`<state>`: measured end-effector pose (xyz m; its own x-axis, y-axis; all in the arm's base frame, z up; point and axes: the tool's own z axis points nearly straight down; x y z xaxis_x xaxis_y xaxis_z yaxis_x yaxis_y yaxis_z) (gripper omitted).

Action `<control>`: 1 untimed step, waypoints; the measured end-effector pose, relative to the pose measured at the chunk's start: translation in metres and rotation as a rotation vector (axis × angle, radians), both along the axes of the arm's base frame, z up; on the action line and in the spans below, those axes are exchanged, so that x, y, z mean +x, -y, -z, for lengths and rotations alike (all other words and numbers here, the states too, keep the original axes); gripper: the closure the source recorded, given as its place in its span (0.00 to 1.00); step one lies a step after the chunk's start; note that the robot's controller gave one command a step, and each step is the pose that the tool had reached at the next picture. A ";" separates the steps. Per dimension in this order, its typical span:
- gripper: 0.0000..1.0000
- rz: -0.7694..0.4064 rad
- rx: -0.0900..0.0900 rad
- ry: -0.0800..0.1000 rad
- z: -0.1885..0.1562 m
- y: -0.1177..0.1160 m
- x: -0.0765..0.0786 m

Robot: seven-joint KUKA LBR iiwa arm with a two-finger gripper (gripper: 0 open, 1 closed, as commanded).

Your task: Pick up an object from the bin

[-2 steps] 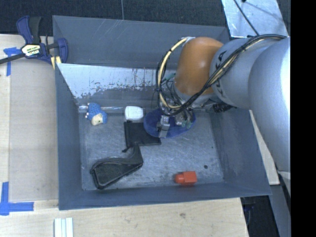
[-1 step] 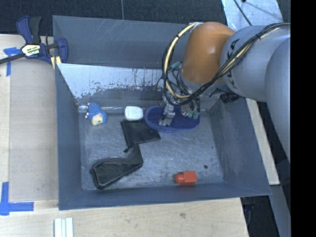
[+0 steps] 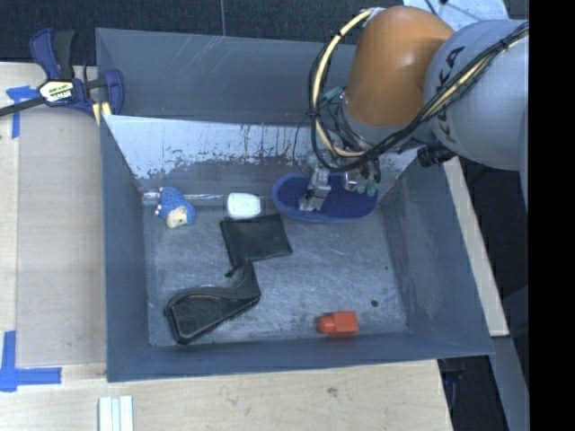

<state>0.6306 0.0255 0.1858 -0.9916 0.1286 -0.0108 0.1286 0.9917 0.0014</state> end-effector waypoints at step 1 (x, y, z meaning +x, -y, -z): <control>1.00 -0.002 -0.001 -0.004 -0.014 0.000 0.001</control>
Offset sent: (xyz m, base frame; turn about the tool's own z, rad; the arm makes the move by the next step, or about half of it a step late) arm -0.0001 0.0000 0.0122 0.0000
